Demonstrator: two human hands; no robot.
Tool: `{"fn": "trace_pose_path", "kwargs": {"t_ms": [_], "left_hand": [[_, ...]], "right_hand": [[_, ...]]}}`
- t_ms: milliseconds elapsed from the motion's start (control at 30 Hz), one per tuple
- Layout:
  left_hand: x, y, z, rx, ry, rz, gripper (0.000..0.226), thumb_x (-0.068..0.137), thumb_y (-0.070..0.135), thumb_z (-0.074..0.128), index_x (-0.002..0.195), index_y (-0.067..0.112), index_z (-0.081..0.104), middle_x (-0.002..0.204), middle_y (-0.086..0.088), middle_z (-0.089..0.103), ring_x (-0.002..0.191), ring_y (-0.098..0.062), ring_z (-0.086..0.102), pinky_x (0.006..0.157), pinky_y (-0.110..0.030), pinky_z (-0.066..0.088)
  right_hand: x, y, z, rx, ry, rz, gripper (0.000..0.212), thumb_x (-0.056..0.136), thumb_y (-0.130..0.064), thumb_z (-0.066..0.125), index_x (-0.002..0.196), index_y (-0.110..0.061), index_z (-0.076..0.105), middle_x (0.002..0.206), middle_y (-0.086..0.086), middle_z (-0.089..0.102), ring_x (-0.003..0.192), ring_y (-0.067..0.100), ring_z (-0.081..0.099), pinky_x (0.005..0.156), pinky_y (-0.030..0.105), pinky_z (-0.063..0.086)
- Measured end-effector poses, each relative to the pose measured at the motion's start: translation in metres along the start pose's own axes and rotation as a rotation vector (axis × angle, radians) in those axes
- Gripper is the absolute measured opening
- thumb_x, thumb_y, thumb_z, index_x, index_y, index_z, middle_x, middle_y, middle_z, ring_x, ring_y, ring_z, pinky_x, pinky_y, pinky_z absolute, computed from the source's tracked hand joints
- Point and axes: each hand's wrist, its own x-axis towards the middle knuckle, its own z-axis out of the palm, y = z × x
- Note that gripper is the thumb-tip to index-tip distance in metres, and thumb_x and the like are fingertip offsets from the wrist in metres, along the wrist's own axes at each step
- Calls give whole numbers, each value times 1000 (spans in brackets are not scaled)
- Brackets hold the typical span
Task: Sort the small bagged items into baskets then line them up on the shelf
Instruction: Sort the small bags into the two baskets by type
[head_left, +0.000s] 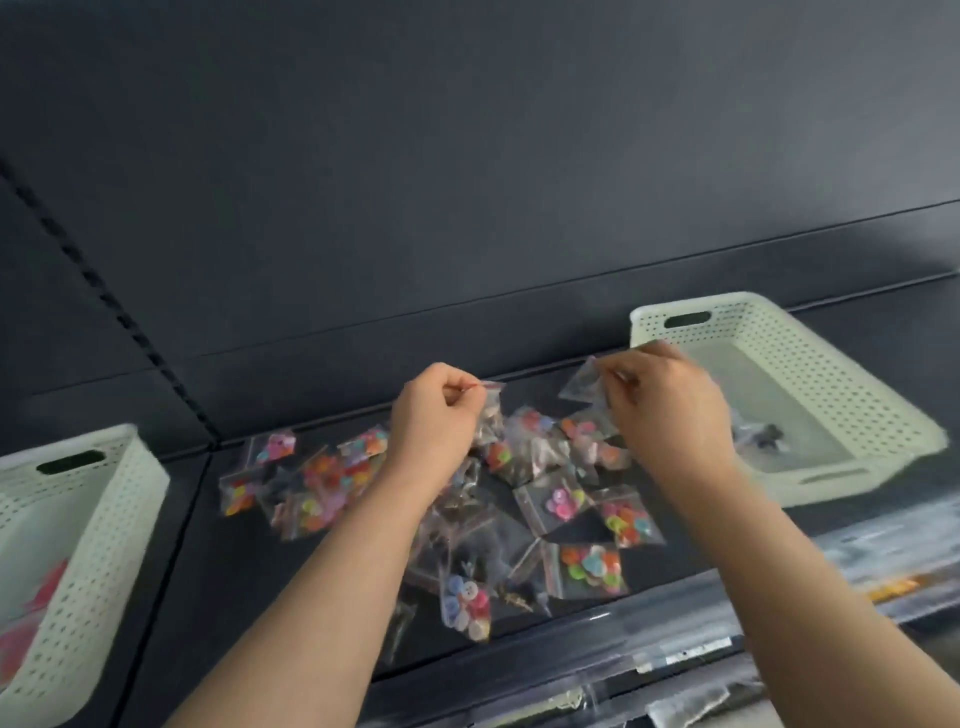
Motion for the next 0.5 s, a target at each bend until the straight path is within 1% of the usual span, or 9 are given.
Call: {"fn": "trace_pose_path", "kwargs": {"t_ms": [100, 133, 167, 233, 300, 400, 500], "left_hand": [[1, 40, 56, -102, -139, 42, 11, 90, 15, 61, 81, 21, 63, 75, 1, 65, 63, -17, 60, 64, -36, 52], [1, 51, 72, -119, -170, 54, 11, 90, 14, 60, 82, 22, 62, 76, 1, 65, 64, -17, 61, 63, -37, 53], [0, 64, 90, -125, -203, 68, 12, 90, 14, 60, 82, 22, 61, 77, 1, 66, 65, -17, 63, 63, -36, 53], [-2, 84, 122, -117, -271, 87, 12, 90, 13, 59, 83, 22, 60, 80, 0, 67, 64, -13, 64, 63, -33, 53], [-5, 99, 150, -88, -346, 100, 13, 90, 13, 58, 84, 24, 59, 83, -1, 68, 70, -14, 67, 67, -32, 55], [-7, 110, 179, 42, -399, 127, 15, 92, 11, 52, 92, 24, 59, 96, 1, 68, 90, -19, 66, 80, -36, 56], [-5, 106, 179, 83, -384, 146, 19, 94, 9, 49, 99, 22, 61, 100, 5, 68, 94, -18, 65, 84, -37, 55]], "right_hand": [[9, 70, -36, -149, 35, 232, 21, 92, -18, 57, 104, -19, 74, 102, 5, 65, 85, 31, 62, 66, 34, 47], [10, 87, -42, -185, 0, 283, 24, 92, -15, 55, 106, -19, 74, 105, 6, 65, 89, 31, 62, 68, 34, 48], [9, 104, -47, -217, -69, 321, 27, 92, -12, 53, 108, -20, 73, 108, 5, 66, 92, 30, 62, 71, 34, 48], [5, 122, -53, -257, -239, 352, 32, 92, -11, 48, 110, -24, 71, 112, 0, 67, 99, 25, 62, 76, 33, 52], [-1, 131, -55, -252, -315, 371, 34, 93, -14, 45, 111, -31, 69, 114, -7, 67, 102, 20, 62, 77, 33, 54], [-5, 138, -59, -250, -282, 361, 34, 94, -18, 44, 111, -35, 67, 114, -11, 67, 102, 17, 61, 76, 31, 53], [-6, 128, -62, -228, -239, 307, 33, 94, -18, 44, 112, -34, 66, 112, -10, 66, 100, 17, 60, 74, 31, 51]]}}
